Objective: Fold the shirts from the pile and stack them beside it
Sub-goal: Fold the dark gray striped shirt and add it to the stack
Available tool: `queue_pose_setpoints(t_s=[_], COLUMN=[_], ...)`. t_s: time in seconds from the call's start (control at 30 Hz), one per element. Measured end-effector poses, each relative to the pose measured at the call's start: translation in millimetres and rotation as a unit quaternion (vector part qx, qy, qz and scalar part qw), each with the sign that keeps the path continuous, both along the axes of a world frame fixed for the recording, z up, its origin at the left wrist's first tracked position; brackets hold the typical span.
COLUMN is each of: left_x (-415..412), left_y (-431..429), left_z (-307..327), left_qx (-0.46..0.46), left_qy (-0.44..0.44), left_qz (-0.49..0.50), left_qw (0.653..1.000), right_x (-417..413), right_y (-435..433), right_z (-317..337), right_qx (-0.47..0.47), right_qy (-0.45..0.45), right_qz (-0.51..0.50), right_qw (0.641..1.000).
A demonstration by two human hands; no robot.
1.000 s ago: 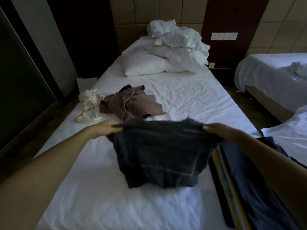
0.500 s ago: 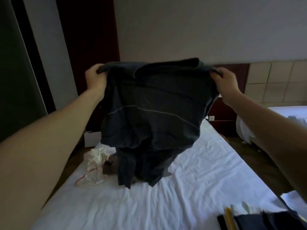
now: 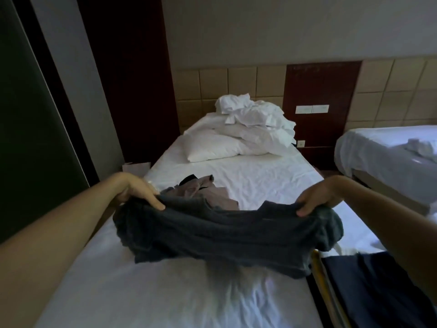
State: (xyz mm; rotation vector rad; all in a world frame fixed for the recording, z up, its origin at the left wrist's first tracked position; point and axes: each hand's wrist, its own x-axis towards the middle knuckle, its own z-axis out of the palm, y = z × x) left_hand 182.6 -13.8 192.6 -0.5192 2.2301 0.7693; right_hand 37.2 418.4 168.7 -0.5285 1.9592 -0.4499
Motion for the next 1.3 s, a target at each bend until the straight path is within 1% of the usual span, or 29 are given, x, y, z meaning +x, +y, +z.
queue_pose_setpoints(t_s=[0.03,0.07,0.1,0.17,0.2,0.27,0.33,0.43,0.5,0.57,0.6,0.63,0.67,0.7,0.73,0.8,0.83,0.9,0.97,1.0,1.07,1.13,1.2,1.23,1.3], left_x=[-2.0,-4.9,-9.6,-21.1,-25.9,-36.5,-43.9,-49.8,-42.7,-31.2,-23.8,-14.7,-4.8,6.1,16.4,39.4,51.3,75.7,99.6,111.1,132.2,154.7,175.8,184.1,195.5], left_y=[2.9,4.5,4.2,0.9,1.0,0.6,4.3,9.0,11.2,13.2,15.2,17.4,18.7,19.8,19.0,20.1,22.0,33.3,51.3,59.3,69.0,83.5,96.7,99.9,100.6], left_z=[-1.6,-2.6,-3.8,-5.0,-1.9,13.3,47.2,116.9,153.1,170.0,171.2,168.0,160.5,148.7,132.7,90.9,66.8,12.6,-50.6,-85.4,-159.9,-225.0,-274.5,-290.8,-309.6], left_qx=[0.000,-0.002,-0.004,-0.017,-0.025,-0.051,-0.069,-0.055,-0.039,-0.035,-0.036,-0.035,-0.035,-0.036,-0.033,-0.015,-0.008,0.010,-0.001,-0.004,0.000,-0.021,-0.049,-0.060,-0.063], left_qy=[0.005,0.033,0.074,0.171,0.219,0.310,0.393,0.520,0.601,0.660,0.676,0.679,0.667,0.644,0.609,0.524,0.483,0.398,0.302,0.248,0.140,0.067,0.022,0.019,0.024], left_qz=[-0.003,0.004,0.017,0.047,0.056,0.075,0.089,0.104,0.107,0.104,0.101,0.096,0.088,0.070,0.051,0.015,-0.003,-0.055,-0.139,-0.169,-0.189,-0.211,-0.267,-0.285,-0.274], left_qw=[1.000,0.999,0.997,0.984,0.974,0.947,0.913,0.846,0.791,0.744,0.729,0.727,0.739,0.761,0.791,0.851,0.875,0.916,0.943,0.954,0.972,0.975,0.962,0.956,0.959], right_x=[-0.7,-1.6,-4.4,-12.1,-15.6,-25.1,-33.6,-40.2,-38.3,-30.3,-24.1,-15.6,-5.4,5.5,15.7,33.6,42.7,65.9,96.3,113.6,144.1,168.9,190.5,200.0,213.1], right_y=[-2.2,-5.4,-9.2,-19.4,-25.7,-36.4,-42.6,-40.3,-37.3,-36.5,-34.9,-32.8,-30.2,-27.3,-23.2,-14.8,-10.3,-0.9,7.7,11.0,18.9,27.7,34.6,35.7,37.7], right_z=[-1.8,-2.2,-3.8,-8.4,-6.9,7.2,41.1,106.7,137.7,150.8,150.8,148.1,142.5,134.4,123.9,90.9,70.2,19.7,-38.7,-69.3,-129.8,-187.9,-229.1,-241.8,-256.0], right_qx=[-0.007,-0.024,-0.051,-0.092,-0.100,-0.132,-0.198,-0.328,-0.379,-0.408,-0.417,-0.417,-0.402,-0.374,-0.337,-0.256,-0.210,-0.119,-0.060,-0.040,-0.010,0.008,0.026,0.044,0.085], right_qy=[0.017,0.063,0.129,0.254,0.300,0.364,0.414,0.471,0.509,0.538,0.537,0.534,0.531,0.526,0.517,0.487,0.474,0.425,0.340,0.306,0.269,0.229,0.194,0.190,0.187], right_qz=[-0.014,-0.041,-0.073,-0.115,-0.121,-0.135,-0.165,-0.240,-0.259,-0.252,-0.249,-0.242,-0.232,-0.216,-0.198,-0.156,-0.124,-0.042,0.017,0.042,0.084,0.073,0.052,0.046,0.055], right_qw=[1.000,0.997,0.988,0.956,0.941,0.912,0.873,0.783,0.728,0.693,0.690,0.695,0.709,0.733,0.762,0.820,0.846,0.896,0.938,0.950,0.959,0.971,0.979,0.980,0.977])
